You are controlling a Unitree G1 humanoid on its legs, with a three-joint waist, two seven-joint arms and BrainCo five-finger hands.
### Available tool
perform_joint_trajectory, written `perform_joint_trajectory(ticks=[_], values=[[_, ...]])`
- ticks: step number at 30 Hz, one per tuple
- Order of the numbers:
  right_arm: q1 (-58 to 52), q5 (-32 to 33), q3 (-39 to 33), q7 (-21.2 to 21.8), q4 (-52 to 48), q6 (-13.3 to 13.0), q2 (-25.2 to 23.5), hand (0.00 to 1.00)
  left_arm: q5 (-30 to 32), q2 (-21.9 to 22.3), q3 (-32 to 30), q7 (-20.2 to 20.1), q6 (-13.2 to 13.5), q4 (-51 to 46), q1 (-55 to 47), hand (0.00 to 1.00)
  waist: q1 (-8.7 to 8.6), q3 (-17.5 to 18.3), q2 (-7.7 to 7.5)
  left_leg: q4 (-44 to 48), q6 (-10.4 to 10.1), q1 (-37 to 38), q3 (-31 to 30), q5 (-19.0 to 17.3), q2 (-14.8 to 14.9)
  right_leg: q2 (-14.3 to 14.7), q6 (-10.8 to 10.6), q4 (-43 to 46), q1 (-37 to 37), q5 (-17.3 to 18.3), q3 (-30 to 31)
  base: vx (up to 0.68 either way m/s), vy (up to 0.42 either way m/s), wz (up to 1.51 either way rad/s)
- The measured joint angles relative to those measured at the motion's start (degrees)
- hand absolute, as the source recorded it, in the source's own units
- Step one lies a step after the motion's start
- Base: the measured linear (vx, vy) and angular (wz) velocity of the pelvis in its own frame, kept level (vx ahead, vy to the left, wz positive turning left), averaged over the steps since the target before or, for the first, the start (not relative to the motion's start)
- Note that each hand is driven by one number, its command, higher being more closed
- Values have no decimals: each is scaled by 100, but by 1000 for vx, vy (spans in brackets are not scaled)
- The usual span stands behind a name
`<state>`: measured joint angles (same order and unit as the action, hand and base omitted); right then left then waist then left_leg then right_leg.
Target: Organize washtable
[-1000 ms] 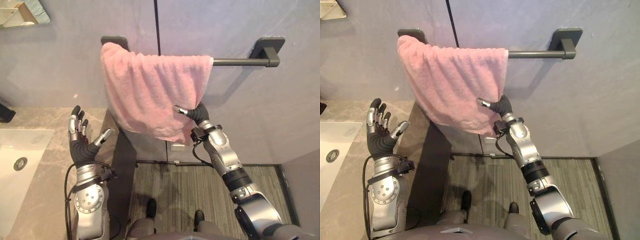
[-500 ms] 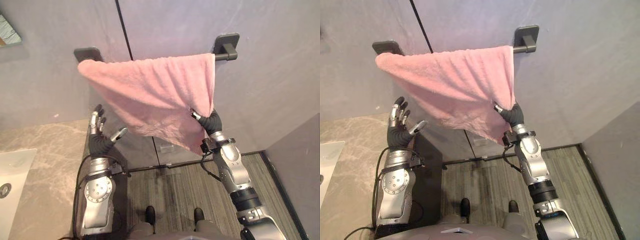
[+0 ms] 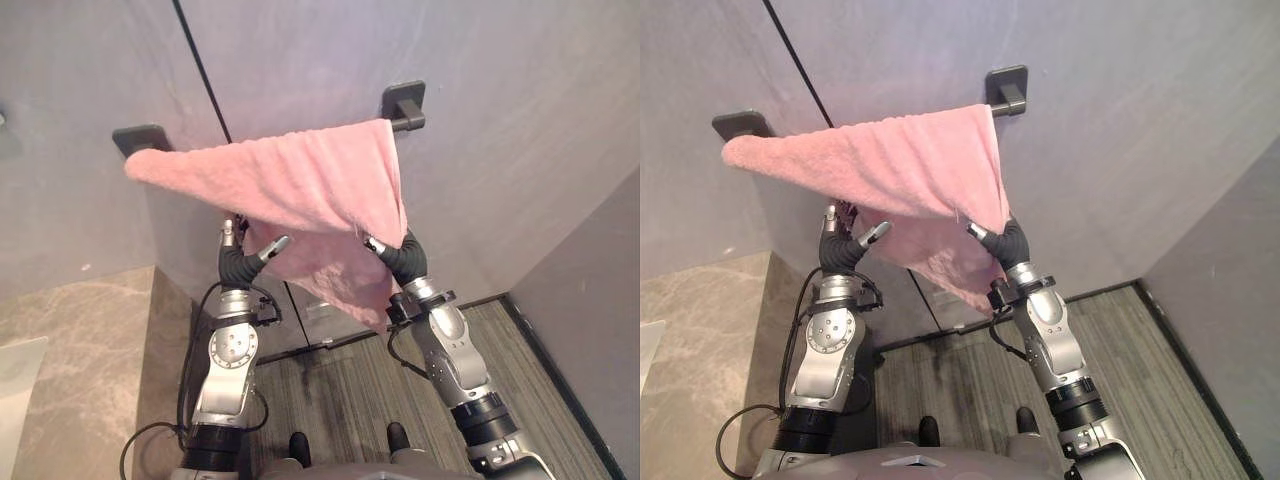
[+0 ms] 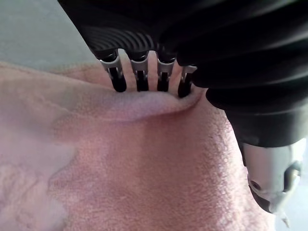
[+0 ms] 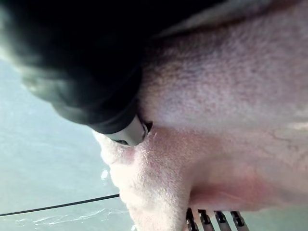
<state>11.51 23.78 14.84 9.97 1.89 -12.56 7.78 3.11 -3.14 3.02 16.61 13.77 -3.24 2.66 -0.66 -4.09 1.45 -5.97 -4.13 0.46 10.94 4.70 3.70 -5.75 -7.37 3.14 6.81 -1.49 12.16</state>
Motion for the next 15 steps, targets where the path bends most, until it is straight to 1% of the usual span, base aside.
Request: perform_joint_trajectory(ticks=[1, 5, 7, 9, 15], values=[[-4, 7, 41, 0, -1, 0, -4, 100, 1, 0, 13, 53, -4, 61, 0, 100, -18, 11, -7, -1, 2, 6, 14, -7, 1, 4, 1, -1, 1, 4, 17, -28, 8, -8], [-41, 61, 80, -13, -13, 0, -68, 100, 0, 2, 6, 274, -62, 138, 0, 100, -15, 44, -10, -2, -12, 15, 108, -47, 3, 10, 2, -42, 13, 3, 106, -20, 9, -9], [-170, 211, 80, -33, -16, 0, -149, 100, 0, 3, -39, 318, -64, 210, 0, 100, -14, 145, -9, -2, -8, 11, 117, -47, 2, 10, 1, -58, 15, 2, 115, 8, 0, -2], [-271, 210, 106, -47, -16, 0, -173, 100, 0, 3, -61, 352, -71, 329, 1, 100, -15, 243, -9, -2, -7, 15, 118, -48, 2, 10, -9, -55, 13, -5, 115, 46, -8, 0], [-417, 209, 102, -74, -17, -1, -175, 100, 4, 7, -132, 412, -92, 463, 0, 100, -16, 327, -25, -1, -7, 17, 106, -48, 2, 10, -9, -52, 1, -6, 100, 13, -2, 0]])
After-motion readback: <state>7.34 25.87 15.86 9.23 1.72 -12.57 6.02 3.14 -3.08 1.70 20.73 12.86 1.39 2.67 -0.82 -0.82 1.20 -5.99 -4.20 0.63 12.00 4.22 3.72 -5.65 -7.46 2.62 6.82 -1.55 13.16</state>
